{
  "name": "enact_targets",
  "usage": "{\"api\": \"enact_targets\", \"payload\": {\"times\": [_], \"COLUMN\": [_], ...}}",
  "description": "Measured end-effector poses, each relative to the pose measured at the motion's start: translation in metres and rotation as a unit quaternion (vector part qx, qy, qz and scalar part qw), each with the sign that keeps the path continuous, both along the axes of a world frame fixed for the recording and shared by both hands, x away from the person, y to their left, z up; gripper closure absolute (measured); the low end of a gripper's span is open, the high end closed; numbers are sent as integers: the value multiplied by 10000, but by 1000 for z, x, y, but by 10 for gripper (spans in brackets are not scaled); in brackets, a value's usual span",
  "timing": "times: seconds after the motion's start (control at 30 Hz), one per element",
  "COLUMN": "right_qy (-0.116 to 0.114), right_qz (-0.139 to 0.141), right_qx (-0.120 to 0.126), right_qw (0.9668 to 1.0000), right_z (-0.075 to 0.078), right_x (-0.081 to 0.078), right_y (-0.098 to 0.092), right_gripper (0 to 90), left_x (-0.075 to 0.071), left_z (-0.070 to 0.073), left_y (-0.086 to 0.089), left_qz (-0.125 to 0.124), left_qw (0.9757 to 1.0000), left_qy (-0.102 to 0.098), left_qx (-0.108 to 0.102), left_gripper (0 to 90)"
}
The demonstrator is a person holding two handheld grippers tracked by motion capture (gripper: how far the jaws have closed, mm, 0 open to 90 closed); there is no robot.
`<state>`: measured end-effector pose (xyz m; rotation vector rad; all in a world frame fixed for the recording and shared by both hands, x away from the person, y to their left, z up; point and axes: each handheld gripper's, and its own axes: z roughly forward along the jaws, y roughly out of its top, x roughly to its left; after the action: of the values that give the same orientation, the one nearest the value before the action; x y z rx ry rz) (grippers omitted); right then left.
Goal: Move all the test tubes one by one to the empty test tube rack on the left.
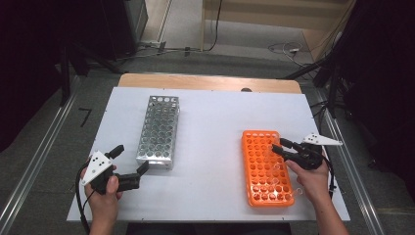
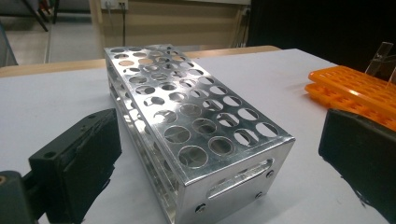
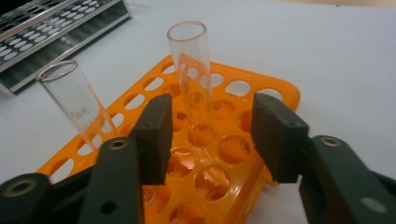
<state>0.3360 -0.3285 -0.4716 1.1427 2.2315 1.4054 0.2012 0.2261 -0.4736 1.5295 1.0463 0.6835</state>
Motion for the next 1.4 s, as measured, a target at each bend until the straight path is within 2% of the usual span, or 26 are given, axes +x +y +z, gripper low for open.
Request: {"api": "enact_targets", "payload": {"times": [0.17,0.3,0.43,0.53,0.7,0.9,1.07,1.4], "right_qy": [26,28,13,-85,-291,-251,-222,-288], "right_qz": [282,446,334,318,314,302,263,22], "right_qx": [25,-77,-159,-173,-373,-305,-103,111], "right_qw": [9996,9990,9993,9993,9984,9988,9994,9995], "right_z": [0,-3,-6,-8,-9,-7,2,37], "right_x": [6,7,7,8,6,6,6,-3], "right_y": [3,6,8,9,12,10,5,-4], "right_gripper": [659,684,698,713,736,742,743,744], "left_x": [0,1,1,2,2,2,1,1], "left_z": [-1,-1,-1,-1,-1,1,3,12], "left_y": [-1,-2,-4,-6,-9,-11,-11,-24], "left_qz": [-13,-34,-68,-92,-128,-160,-188,-360], "left_qw": [10000,10000,10000,9999,9998,9998,9997,9990], "left_qy": [21,30,36,35,38,19,6,-38], "left_qx": [12,32,58,92,131,123,123,259], "left_gripper": [0,0,0,0,0,0,0,0]}}
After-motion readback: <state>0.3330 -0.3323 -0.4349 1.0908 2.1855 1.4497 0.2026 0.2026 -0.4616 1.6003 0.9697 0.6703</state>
